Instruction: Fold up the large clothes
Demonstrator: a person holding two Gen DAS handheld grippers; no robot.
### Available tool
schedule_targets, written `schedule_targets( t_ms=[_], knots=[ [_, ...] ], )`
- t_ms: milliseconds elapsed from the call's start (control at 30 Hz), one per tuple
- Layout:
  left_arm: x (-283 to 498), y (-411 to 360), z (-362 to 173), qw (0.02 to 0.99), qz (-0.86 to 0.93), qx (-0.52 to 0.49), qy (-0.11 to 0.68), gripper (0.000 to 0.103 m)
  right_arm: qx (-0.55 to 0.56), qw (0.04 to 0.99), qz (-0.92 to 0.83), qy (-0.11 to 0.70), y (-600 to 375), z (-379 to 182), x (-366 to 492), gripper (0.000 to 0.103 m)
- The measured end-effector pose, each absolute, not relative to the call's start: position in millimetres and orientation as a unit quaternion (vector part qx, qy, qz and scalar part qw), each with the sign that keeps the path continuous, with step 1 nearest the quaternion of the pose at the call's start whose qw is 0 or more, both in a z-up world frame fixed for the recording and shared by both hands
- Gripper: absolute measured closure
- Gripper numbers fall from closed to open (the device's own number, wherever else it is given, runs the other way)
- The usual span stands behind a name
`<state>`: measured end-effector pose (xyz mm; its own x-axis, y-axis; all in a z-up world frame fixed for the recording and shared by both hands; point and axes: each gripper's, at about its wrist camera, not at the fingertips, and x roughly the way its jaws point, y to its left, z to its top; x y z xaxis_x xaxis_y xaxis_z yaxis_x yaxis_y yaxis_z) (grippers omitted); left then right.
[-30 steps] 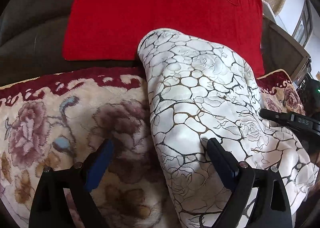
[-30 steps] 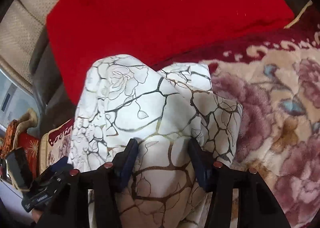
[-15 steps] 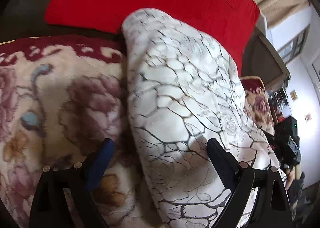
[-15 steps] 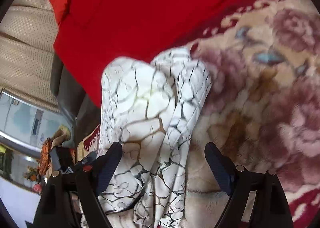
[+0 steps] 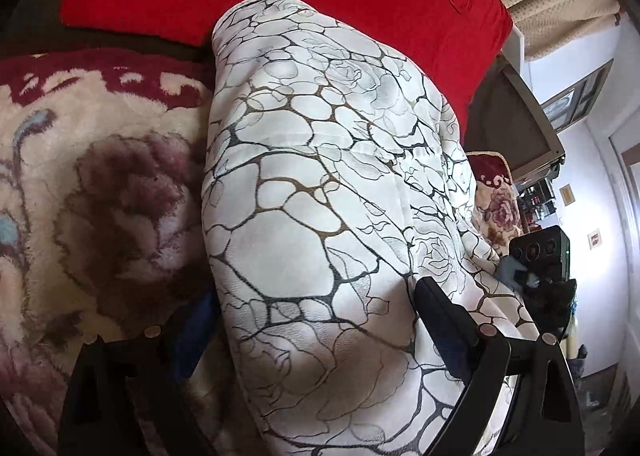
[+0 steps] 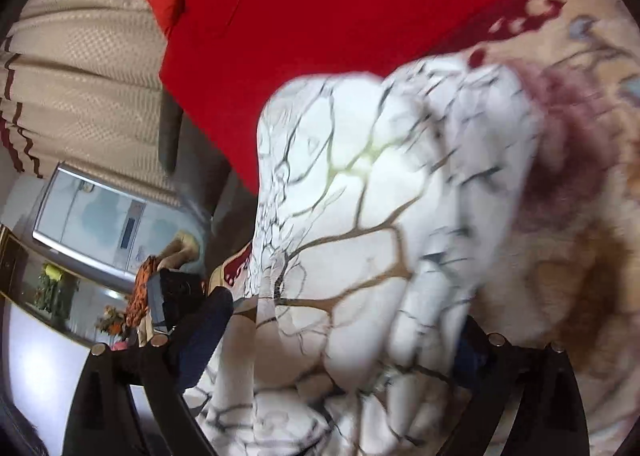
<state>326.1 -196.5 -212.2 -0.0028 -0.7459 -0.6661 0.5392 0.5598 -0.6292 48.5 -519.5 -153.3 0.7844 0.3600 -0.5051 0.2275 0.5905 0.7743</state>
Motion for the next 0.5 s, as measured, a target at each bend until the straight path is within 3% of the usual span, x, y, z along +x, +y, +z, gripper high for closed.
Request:
schedule_targets(
  t_ms=[100, 167, 300, 500],
  knots=[
    [322.9, -203.0, -209.7, 0.704, -0.458, -0.097, 0.533, 0.008, 0.396, 0.849, 0.019, 0.349, -500.6, -152.3, 66.4, 0.012],
    [321.6, -204.8, -209.2, 0.708, -0.458, -0.097, 0.529, 0.01, 0.387, 0.851, 0.011, 0.355, -495.0, -151.1, 73.0, 0.021],
    [312.5, -208.6, -202.3, 0.717, -0.464, -0.084, 0.514, 0.024, 0.389, 0.853, 0.003, 0.348, -493.6, -151.3, 71.5, 0.044],
    [305.3, -209.2, -194.5, 0.722, -0.473, -0.088, 0.498, 0.042, 0.385, 0.861, 0.002, 0.331, -482.1, -143.9, 66.0, 0.051]
  ],
)
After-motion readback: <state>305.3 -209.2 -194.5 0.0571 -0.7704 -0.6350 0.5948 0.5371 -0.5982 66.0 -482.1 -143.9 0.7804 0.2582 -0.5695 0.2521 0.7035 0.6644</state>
